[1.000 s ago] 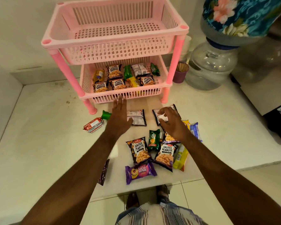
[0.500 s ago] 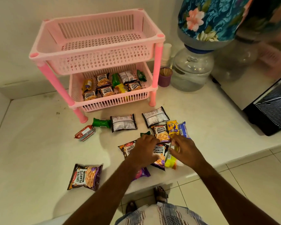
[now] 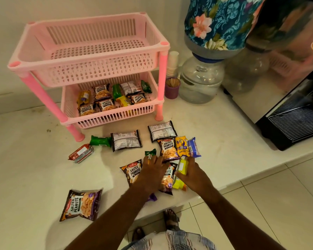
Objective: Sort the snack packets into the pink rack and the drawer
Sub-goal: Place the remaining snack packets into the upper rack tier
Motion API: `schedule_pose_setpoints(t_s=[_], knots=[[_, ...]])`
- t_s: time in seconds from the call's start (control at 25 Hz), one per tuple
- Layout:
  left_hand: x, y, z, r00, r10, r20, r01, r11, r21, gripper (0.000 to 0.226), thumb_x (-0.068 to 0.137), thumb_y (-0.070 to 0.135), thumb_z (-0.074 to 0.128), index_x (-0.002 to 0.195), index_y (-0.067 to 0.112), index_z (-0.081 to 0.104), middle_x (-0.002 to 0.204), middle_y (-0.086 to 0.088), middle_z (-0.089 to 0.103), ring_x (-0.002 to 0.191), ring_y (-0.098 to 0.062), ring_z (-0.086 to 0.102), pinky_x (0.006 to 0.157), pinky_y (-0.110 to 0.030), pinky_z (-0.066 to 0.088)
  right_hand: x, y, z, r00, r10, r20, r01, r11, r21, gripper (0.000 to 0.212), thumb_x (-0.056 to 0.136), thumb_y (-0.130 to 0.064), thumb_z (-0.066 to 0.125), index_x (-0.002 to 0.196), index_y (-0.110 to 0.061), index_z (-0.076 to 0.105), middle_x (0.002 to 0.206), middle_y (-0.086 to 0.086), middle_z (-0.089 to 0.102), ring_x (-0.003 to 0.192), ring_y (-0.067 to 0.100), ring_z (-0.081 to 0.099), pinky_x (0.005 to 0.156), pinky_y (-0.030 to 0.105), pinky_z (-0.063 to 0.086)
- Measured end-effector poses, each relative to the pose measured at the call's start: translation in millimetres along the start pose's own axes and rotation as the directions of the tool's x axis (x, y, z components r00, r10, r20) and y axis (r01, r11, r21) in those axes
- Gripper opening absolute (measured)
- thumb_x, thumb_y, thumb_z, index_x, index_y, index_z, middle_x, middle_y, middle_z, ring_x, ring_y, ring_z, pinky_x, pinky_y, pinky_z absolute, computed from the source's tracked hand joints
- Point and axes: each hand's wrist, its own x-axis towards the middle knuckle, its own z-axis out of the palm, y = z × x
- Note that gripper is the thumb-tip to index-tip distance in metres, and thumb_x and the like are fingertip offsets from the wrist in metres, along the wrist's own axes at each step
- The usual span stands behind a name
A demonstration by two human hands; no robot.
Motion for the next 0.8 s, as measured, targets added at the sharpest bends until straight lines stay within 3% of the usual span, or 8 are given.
schedule_pose_setpoints(t_s=[0.08, 0.24, 0.36, 0.52, 0.6, 0.68, 0.8], knots=[[1, 2, -1, 1.000, -0.010, -0.005, 0.010, 1.000, 0.025, 0.106, 0.066, 0.062, 0.082, 0.152, 0.025, 0.031, 0.158, -0.013, 0.023, 0.146, -0.037, 0.023, 0.116, -0.063, 0.015, 3, -2, 0, 1.000, 0.012, 0.013, -0.012, 1.000, -0.008, 0.090, 0.082, -0.056, 0.073, 0.149, -0.022, 0.024, 0.134, 0.010, 0.057, 0.117, 0.027, 0.063, 0.087, 0.035, 0.052], [-1, 9, -6, 0.993, 0.006, -0.114, -0.006, 1.000, 0.001, 0.080, 0.071, 0.050, 0.083, 0.140, 0.022, 0.052, 0.155, -0.011, 0.030, 0.144, -0.034, 0.025, 0.117, -0.061, 0.016, 1, -4, -8, 0.998, 0.004, 0.067, -0.008, 0.998, 0.058, 0.090, 0.083, -0.045, 0.076, 0.151, -0.022, 0.023, 0.134, 0.008, 0.056, 0.115, 0.026, 0.064, 0.093, 0.040, 0.056], [-6, 11, -11, 0.987, 0.012, -0.158, -0.015, 1.000, -0.018, 0.075, 0.074, 0.043, 0.084, 0.139, 0.021, 0.053, 0.159, -0.011, 0.024, 0.149, -0.035, 0.017, 0.118, -0.061, 0.013, -6, -9, -16, 0.997, -0.026, 0.069, 0.018, 0.993, 0.116, 0.084, 0.084, -0.041, 0.077, 0.149, -0.024, 0.026, 0.133, 0.005, 0.056, 0.112, 0.024, 0.064, 0.092, 0.042, 0.057], [-18, 4, -33, 0.986, 0.001, -0.169, -0.019, 0.995, -0.102, 0.078, 0.072, 0.058, 0.079, 0.138, 0.025, 0.055, 0.157, -0.005, 0.025, 0.148, -0.030, 0.018, 0.118, -0.057, 0.012, -11, -21, -37, 0.999, -0.044, 0.031, 0.039, 0.988, 0.150, 0.076, 0.084, -0.036, 0.074, 0.145, -0.028, 0.029, 0.127, 0.004, 0.059, 0.104, 0.023, 0.066, 0.089, 0.042, 0.057], [-28, -2, -48, 0.978, -0.017, -0.209, -0.019, 0.985, -0.169, 0.079, 0.069, 0.064, 0.076, 0.136, 0.027, 0.056, 0.153, 0.001, 0.027, 0.143, -0.026, 0.023, 0.116, -0.053, 0.014, -14, -33, -54, 0.998, -0.061, 0.011, 0.058, 0.980, 0.192, 0.068, 0.082, -0.041, 0.071, 0.136, -0.033, 0.031, 0.114, 0.002, 0.064, 0.091, 0.019, 0.069, 0.080, 0.040, 0.058], [-37, -12, -68, 0.966, -0.034, -0.258, -0.023, 0.976, -0.215, 0.078, 0.067, 0.069, 0.073, 0.133, 0.029, 0.057, 0.151, 0.006, 0.027, 0.142, -0.022, 0.022, 0.116, -0.051, 0.014, -14, -51, -73, 0.994, -0.106, -0.019, 0.107, 0.970, 0.219, 0.061, 0.075, -0.049, 0.066, 0.125, -0.040, 0.032, 0.103, -0.001, 0.065, 0.082, 0.015, 0.068, 0.068, 0.034, 0.055], [-49, -36, -106, 0.930, -0.092, -0.357, -0.002, 0.967, -0.254, 0.081, 0.066, 0.077, 0.067, 0.132, 0.032, 0.056, 0.149, 0.011, 0.033, 0.142, -0.017, 0.021, 0.115, -0.047, 0.016, -12, -87, -101, 0.976, -0.200, -0.080, 0.213, 0.950, 0.229, 0.057, 0.078, -0.042, 0.066, 0.122, -0.044, 0.031, 0.098, -0.006, 0.063, 0.078, 0.014, 0.068, 0.065, 0.034, 0.055]])
